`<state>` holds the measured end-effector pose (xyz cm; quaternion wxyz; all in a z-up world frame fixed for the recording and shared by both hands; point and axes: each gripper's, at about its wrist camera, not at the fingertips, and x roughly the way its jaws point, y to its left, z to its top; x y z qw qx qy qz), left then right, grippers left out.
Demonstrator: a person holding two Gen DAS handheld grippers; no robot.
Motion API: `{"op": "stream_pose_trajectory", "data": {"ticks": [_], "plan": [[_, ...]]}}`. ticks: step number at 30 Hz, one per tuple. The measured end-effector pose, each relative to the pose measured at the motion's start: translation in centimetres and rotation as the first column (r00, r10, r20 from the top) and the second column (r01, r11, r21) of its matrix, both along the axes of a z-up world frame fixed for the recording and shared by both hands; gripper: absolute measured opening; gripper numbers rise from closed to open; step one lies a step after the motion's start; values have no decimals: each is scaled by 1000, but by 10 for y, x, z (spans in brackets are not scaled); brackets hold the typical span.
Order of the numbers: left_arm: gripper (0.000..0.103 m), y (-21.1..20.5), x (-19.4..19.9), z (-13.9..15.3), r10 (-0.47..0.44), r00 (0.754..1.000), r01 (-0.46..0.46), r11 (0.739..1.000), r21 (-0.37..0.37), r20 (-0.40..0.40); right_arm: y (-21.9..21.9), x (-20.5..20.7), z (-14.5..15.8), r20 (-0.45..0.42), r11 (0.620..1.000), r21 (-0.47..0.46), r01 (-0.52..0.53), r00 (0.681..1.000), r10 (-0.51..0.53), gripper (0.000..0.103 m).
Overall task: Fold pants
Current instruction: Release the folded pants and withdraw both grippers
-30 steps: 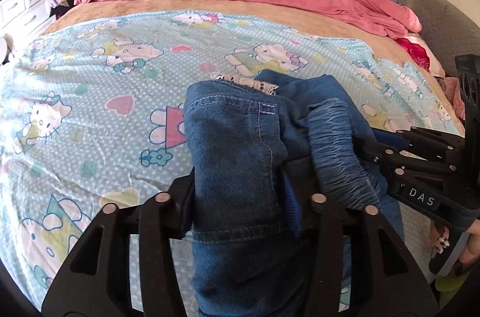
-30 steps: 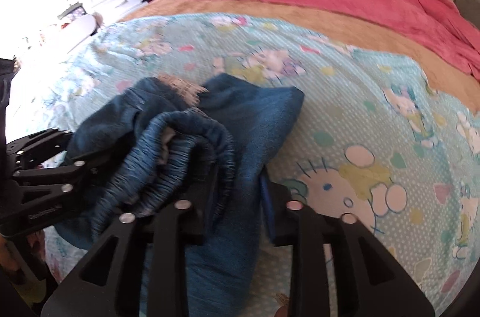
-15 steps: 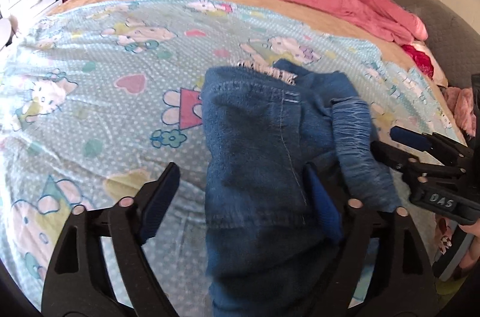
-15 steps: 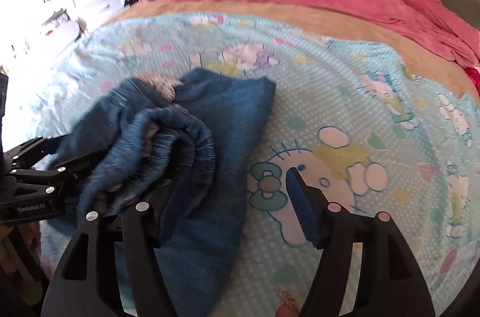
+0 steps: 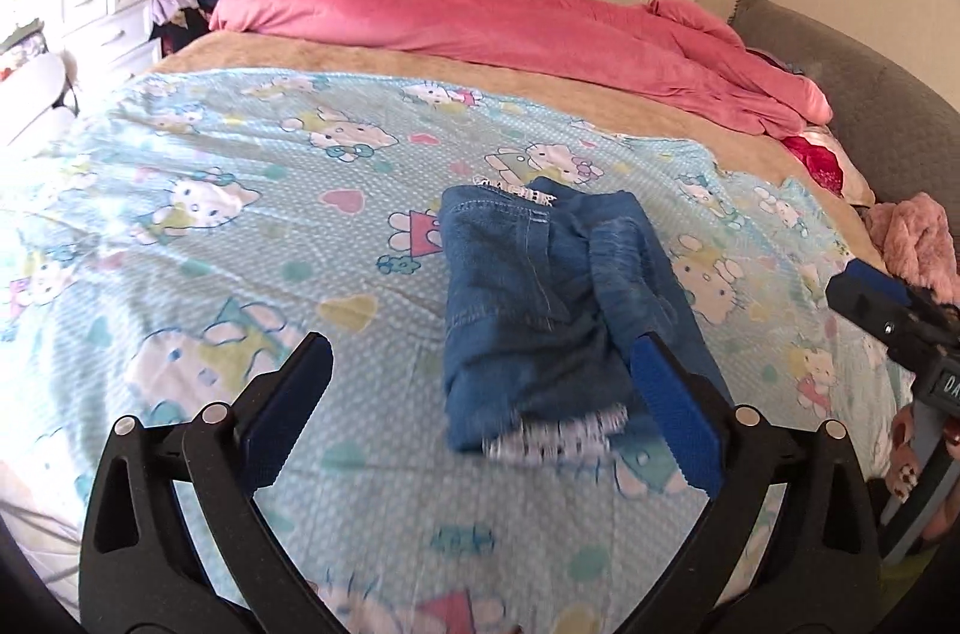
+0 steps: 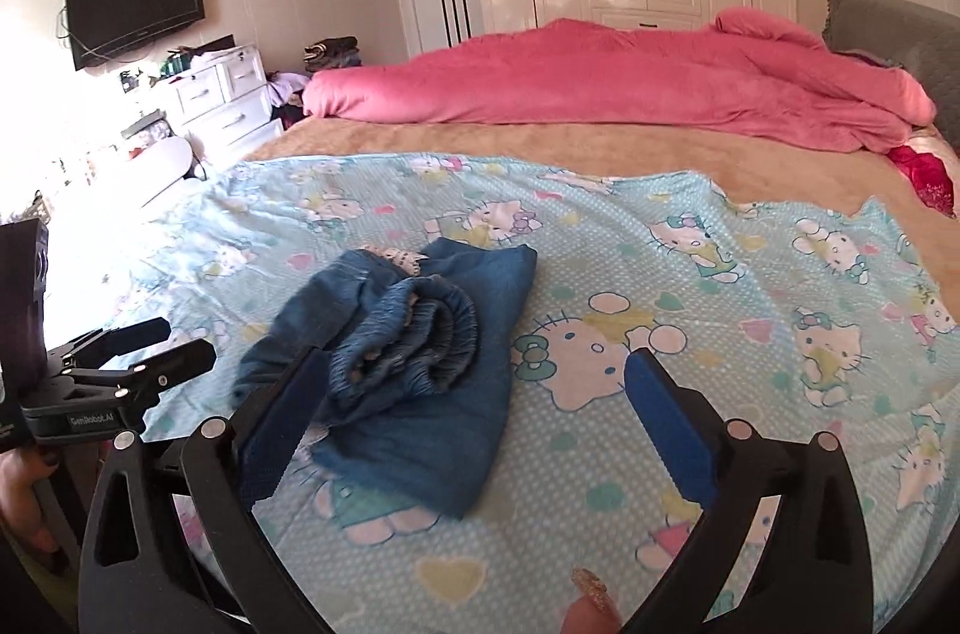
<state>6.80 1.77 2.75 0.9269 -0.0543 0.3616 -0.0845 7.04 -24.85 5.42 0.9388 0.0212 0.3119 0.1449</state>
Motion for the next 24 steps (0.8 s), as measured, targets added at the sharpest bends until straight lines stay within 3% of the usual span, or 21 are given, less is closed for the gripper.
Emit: {"op": "stream_pose_trajectory", "data": {"ticks": [10, 24], "plan": [[94, 12, -54, -4, 10, 1000, -10, 1000, 11, -4, 17, -50, 5, 23, 999, -30, -25, 999, 26, 99], [94, 24, -87, -27, 34, 998, -33, 999, 14, -59, 28, -86, -20, -26, 998, -61, -15, 1000, 13, 99]]}}
